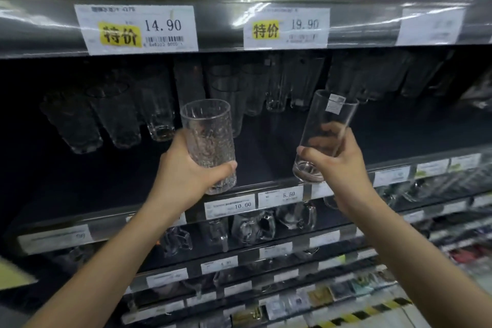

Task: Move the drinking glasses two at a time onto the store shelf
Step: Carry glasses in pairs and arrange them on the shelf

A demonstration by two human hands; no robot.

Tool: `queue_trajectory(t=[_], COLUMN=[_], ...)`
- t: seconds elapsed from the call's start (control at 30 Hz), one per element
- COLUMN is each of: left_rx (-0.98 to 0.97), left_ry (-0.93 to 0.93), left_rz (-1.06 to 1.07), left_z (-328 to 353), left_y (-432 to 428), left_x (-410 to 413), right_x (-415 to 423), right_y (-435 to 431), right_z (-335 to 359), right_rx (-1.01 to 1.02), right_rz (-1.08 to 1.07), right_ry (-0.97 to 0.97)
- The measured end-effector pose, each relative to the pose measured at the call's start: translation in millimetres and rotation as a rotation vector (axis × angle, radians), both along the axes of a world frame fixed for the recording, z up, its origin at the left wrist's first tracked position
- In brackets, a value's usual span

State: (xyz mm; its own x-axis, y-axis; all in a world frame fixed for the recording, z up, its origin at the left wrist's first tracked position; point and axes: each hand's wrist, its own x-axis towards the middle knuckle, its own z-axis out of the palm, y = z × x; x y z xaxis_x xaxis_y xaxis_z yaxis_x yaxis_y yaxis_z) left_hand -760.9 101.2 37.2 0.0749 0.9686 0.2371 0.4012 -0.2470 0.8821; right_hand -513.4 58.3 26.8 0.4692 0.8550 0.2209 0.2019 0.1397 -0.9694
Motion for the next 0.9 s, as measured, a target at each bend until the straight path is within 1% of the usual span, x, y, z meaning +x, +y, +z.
queue_trajectory(t=[0.27,0.5,0.9], left_rx=[0.007,-0.001,0.034], left_ry=[0.048,0.064,0.089], left_rz=[0.079,0.159,0.259], left_z=[-6.9,-21.2,-31.0], left_y=[9.7,22.3,36.4], left_x=[38.1,62.8,62.2], right_x=[37.9,64.8,75.8], right_y=[21.3,50.9,101.7], right_z=[-5.7,-11.3,-14.8], right_rx=[-0.041,-0.045,-0.107], right_rz=[0.092,0.152,0.245], right_ry=[-0.059,-0.046,-0.054])
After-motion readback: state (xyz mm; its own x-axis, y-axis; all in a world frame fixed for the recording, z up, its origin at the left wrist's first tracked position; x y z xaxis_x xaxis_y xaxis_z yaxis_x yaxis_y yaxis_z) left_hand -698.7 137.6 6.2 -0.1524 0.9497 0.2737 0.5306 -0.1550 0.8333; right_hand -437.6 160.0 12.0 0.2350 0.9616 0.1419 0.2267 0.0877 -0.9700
